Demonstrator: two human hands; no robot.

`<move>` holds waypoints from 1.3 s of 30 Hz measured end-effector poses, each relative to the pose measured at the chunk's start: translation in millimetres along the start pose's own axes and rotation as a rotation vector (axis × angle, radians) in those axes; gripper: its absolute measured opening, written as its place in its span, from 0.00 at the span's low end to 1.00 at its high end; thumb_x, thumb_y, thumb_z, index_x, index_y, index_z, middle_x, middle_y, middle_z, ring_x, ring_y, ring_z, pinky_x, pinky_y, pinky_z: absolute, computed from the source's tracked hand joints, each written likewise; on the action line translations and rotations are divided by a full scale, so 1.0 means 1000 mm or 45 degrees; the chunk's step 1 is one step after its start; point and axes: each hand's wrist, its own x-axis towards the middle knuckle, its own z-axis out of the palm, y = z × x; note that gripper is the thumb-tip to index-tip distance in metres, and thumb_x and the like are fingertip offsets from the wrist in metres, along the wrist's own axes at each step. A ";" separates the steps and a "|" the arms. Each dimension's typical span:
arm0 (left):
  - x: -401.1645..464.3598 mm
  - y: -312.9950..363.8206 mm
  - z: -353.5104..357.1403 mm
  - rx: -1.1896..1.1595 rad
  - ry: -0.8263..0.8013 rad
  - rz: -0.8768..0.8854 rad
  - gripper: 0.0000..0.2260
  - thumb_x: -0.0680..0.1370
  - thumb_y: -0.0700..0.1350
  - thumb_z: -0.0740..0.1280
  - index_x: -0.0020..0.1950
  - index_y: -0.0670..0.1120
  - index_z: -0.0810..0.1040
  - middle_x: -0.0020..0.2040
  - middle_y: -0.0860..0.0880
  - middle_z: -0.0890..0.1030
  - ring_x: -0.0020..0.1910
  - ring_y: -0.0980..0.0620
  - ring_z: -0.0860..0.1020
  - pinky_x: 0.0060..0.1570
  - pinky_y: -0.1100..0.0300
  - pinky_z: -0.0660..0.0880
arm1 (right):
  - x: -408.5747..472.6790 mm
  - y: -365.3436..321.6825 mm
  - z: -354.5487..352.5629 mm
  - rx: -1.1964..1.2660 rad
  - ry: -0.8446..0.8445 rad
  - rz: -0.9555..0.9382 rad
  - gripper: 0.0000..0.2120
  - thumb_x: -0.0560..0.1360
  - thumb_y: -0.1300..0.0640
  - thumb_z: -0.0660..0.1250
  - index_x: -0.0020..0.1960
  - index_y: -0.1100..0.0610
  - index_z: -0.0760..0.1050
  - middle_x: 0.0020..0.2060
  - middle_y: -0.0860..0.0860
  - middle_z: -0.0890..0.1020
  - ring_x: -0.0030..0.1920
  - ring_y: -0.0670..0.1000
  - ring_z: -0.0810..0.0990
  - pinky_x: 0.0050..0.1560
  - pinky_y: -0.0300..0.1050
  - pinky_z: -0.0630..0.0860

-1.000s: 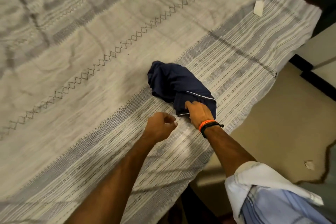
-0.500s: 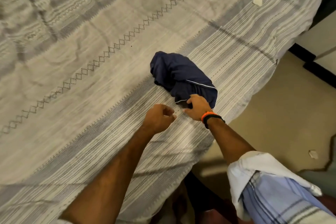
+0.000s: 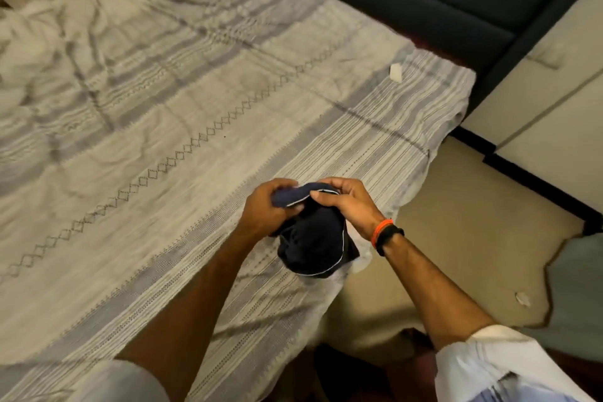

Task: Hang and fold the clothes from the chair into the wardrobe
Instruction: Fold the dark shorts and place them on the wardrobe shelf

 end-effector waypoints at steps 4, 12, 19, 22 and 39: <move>-0.031 0.032 -0.014 -0.012 -0.049 0.141 0.10 0.68 0.50 0.74 0.48 0.53 0.82 0.45 0.54 0.84 0.47 0.54 0.82 0.56 0.48 0.78 | -0.042 -0.028 -0.002 0.074 -0.056 -0.101 0.06 0.77 0.62 0.69 0.52 0.63 0.81 0.43 0.55 0.84 0.44 0.49 0.83 0.47 0.40 0.79; -0.112 0.095 -0.043 0.147 0.170 0.377 0.15 0.70 0.57 0.70 0.52 0.51 0.82 0.46 0.52 0.85 0.47 0.52 0.82 0.51 0.54 0.78 | -0.112 -0.074 0.012 -0.097 -0.001 -0.364 0.10 0.73 0.58 0.75 0.52 0.56 0.78 0.47 0.53 0.84 0.48 0.48 0.83 0.51 0.42 0.79; -0.148 0.132 -0.078 0.209 0.282 0.524 0.04 0.73 0.48 0.74 0.41 0.49 0.82 0.37 0.51 0.84 0.40 0.53 0.81 0.41 0.57 0.74 | -0.148 -0.130 0.045 -0.499 0.132 -0.800 0.15 0.70 0.54 0.78 0.52 0.59 0.80 0.46 0.51 0.85 0.48 0.46 0.83 0.52 0.42 0.79; -0.156 0.133 -0.096 0.038 0.230 0.535 0.13 0.70 0.56 0.74 0.40 0.47 0.82 0.36 0.48 0.83 0.36 0.53 0.79 0.40 0.53 0.76 | -0.154 -0.151 0.057 -0.499 0.119 -0.867 0.10 0.72 0.54 0.75 0.48 0.58 0.81 0.43 0.51 0.84 0.46 0.52 0.83 0.52 0.49 0.80; -0.176 0.126 -0.184 0.359 0.329 0.639 0.08 0.70 0.50 0.72 0.37 0.47 0.79 0.32 0.51 0.80 0.35 0.50 0.79 0.38 0.52 0.77 | -0.177 -0.203 0.127 -0.500 0.003 -0.759 0.18 0.63 0.59 0.82 0.50 0.54 0.82 0.43 0.47 0.86 0.44 0.42 0.84 0.45 0.35 0.78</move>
